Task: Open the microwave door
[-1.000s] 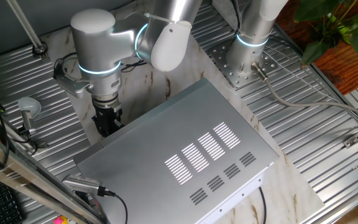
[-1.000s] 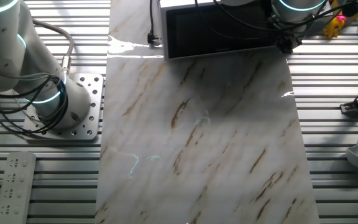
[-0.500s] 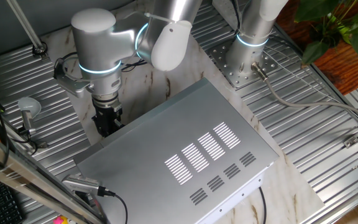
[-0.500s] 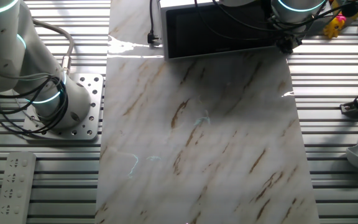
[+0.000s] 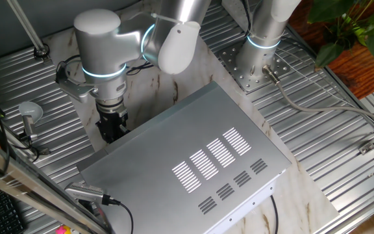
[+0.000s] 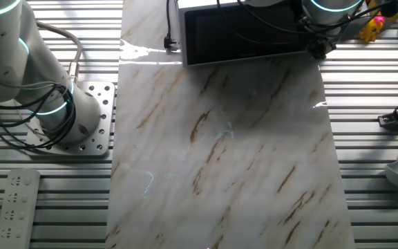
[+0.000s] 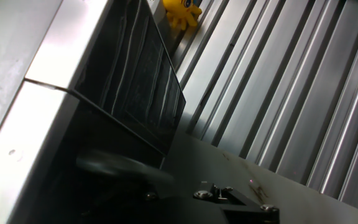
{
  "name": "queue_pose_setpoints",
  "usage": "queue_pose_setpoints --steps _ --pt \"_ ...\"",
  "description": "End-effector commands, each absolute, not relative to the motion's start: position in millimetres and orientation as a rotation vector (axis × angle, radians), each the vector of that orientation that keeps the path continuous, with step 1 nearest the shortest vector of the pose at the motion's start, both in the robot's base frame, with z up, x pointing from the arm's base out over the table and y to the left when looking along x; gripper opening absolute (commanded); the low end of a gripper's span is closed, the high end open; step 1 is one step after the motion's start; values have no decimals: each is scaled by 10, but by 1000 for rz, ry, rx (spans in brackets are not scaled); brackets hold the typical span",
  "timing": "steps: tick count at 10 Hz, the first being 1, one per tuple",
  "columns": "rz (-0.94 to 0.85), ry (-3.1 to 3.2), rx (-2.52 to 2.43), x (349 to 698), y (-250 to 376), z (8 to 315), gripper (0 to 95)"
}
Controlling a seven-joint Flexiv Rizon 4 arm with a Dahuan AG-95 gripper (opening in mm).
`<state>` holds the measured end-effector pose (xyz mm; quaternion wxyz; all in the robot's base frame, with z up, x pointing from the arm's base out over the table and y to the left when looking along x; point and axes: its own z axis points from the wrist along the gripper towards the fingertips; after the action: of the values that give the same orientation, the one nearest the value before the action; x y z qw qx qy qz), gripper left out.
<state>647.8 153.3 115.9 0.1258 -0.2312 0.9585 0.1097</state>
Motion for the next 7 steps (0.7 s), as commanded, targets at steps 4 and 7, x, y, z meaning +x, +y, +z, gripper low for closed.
queue_pose_setpoints --steps 4,7 --pt "309 2788 -695 6469 1534 1158 380" --pt "290 2799 -689 6444 1524 1146 380"
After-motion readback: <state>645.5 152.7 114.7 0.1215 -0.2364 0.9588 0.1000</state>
